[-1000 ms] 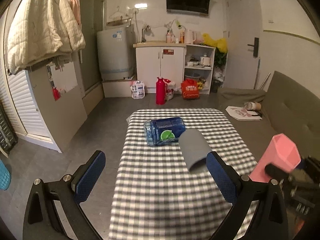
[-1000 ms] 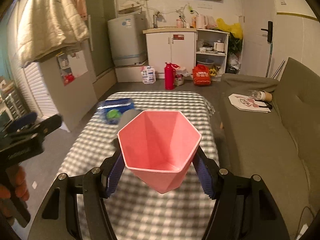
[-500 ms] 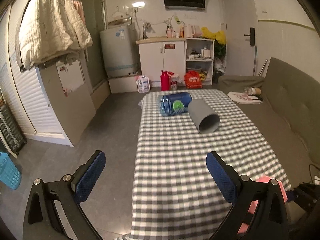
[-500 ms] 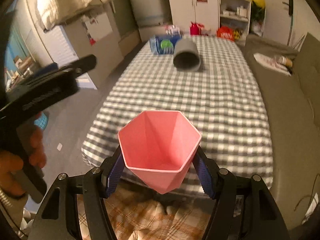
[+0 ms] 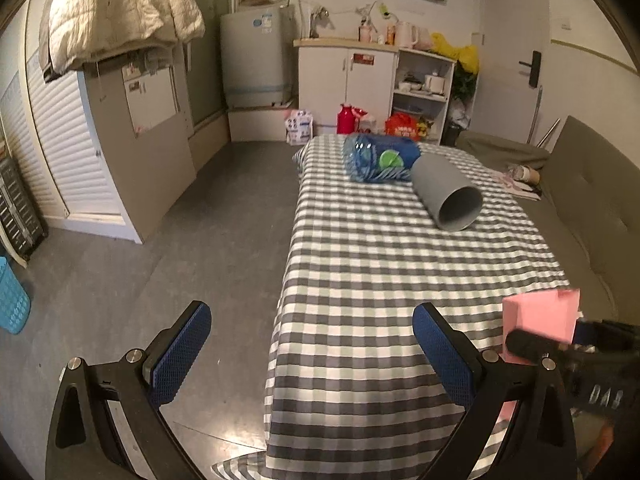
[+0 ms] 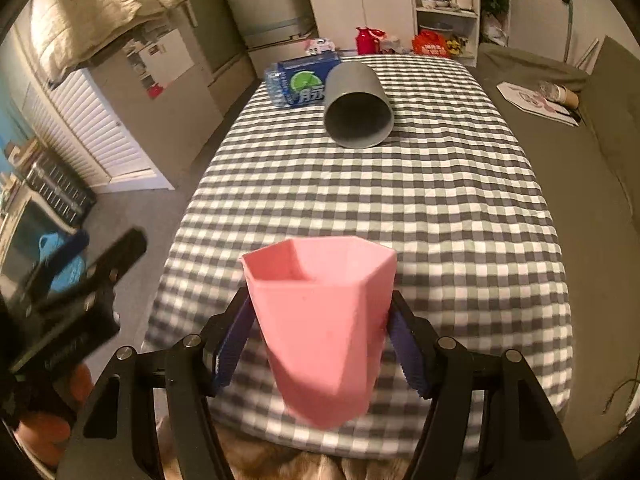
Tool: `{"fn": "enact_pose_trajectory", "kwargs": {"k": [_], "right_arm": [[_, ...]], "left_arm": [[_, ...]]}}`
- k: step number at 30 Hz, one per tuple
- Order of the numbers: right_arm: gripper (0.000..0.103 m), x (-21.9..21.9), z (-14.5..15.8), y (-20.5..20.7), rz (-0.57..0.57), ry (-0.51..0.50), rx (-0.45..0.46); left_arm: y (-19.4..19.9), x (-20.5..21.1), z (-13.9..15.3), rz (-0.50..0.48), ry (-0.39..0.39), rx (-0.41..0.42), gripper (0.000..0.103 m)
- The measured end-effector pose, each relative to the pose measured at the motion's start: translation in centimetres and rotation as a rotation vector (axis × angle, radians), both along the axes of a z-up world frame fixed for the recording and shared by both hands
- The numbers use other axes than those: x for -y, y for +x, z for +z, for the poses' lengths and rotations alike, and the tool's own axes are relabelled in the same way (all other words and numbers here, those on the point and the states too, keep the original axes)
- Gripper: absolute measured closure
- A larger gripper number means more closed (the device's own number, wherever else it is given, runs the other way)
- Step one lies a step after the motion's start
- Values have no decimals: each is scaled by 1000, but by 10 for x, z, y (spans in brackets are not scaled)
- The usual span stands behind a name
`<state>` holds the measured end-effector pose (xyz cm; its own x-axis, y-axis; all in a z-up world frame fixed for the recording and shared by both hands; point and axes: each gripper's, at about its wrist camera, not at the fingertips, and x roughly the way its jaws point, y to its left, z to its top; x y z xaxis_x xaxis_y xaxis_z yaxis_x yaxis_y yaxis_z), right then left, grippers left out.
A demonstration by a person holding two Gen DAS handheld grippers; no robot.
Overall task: Flip cup upside down
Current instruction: 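Lift the pink cup with the right tool and rotate it upside down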
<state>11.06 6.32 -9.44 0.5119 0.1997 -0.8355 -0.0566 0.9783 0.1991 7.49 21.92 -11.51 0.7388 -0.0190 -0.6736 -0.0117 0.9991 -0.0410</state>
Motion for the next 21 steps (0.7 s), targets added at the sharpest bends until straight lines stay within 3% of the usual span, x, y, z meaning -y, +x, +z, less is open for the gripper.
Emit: {"fn": "enact_pose_trajectory", "kwargs": {"k": [8,16,21], "right_arm": [[37,9,-14,24,-85,12,-22],[36,19,-28,24,-122,41,-34],[21,31,-11,12,-127,58,11]], "left_arm": [[6,3,-13,-21,-30,-31,0],[-2,22,-6,-42,19,-21,0],[-12,30,1,-7,17,-34,0]]}}
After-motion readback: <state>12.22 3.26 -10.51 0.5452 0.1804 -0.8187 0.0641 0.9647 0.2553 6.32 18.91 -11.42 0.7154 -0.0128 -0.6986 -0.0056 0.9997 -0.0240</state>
